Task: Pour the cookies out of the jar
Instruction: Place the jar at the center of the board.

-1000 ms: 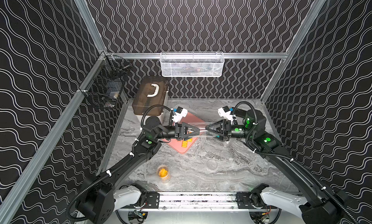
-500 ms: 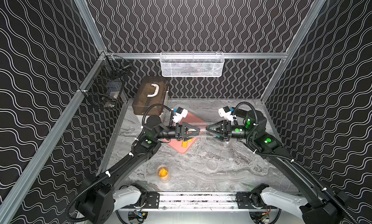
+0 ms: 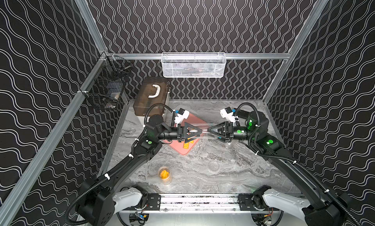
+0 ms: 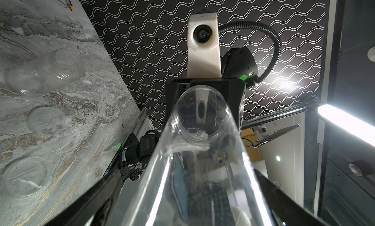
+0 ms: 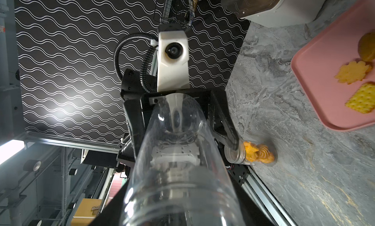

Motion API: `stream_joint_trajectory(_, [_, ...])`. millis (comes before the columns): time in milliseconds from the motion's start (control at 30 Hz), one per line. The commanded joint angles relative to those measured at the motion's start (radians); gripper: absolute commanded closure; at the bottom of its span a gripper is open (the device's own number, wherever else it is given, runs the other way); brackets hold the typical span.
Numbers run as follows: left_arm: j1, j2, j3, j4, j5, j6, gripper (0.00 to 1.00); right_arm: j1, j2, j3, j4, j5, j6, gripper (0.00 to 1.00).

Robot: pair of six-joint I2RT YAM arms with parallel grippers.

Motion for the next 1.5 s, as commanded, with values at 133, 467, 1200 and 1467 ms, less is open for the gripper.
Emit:
stream_joint_trajectory(133, [0.002, -0.045, 0.125, -0.465, -0.084, 0.349, 0.01, -0.016, -0.019, 0.007, -0.05, 0.014, -0.054, 0.36])
stream_joint_trajectory(467, [0.026, -0.094, 0.259, -0.899, -0.383, 0.597, 0.01, -0.046, -0.054, 0.002, -0.177, 0.043, -0.122, 0.35])
stream_joint_trajectory(1200, [0.041, -0.263, 0.235, -1.18, -0.747, 0.719, 0.01, -0.038, -0.01, 0.008, -0.654, 0.335, -0.424, 0.37])
stream_joint_trajectory(1467, [0.042, -0.261, 0.218, -1.182, -0.754, 0.741, 0.01, 0.031, 0.061, 0.02, -0.718, 0.488, -0.473, 0.37])
